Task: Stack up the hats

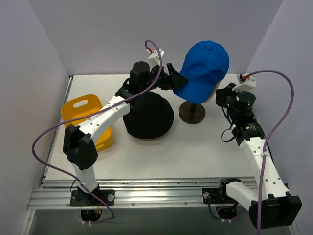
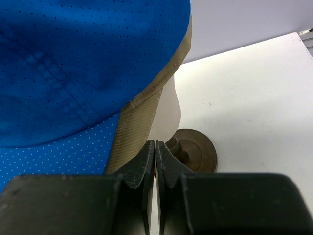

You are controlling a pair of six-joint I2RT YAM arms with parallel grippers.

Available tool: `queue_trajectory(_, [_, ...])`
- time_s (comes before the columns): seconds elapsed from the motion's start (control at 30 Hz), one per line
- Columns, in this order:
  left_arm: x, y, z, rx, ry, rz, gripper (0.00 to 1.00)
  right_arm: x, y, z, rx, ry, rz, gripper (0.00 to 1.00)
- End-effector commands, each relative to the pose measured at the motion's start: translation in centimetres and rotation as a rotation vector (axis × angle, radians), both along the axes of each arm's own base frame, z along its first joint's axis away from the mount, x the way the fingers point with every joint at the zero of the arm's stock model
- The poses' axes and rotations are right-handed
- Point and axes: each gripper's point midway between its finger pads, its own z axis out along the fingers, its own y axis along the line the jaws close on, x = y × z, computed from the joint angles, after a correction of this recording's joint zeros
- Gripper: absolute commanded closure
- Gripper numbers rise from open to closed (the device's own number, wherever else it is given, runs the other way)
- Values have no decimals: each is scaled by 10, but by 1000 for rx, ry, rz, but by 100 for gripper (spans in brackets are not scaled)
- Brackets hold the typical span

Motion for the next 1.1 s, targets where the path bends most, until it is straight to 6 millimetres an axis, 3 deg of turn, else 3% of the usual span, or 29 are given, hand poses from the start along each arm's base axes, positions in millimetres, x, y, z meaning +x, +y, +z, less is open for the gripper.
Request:
queue_trajectory(0.0, [-13,4,38,-50,-108,-8,13,3,1,12,16,-58,10,99])
queue_trajectory(0.7, [-32,-15,32,-50,-97,-56,12,4,4,10,33,-64,22,100])
queue_trajectory(1.07, [-39,-11,35,-45,-128,-63,11,3,7,12,42,-69,34,100])
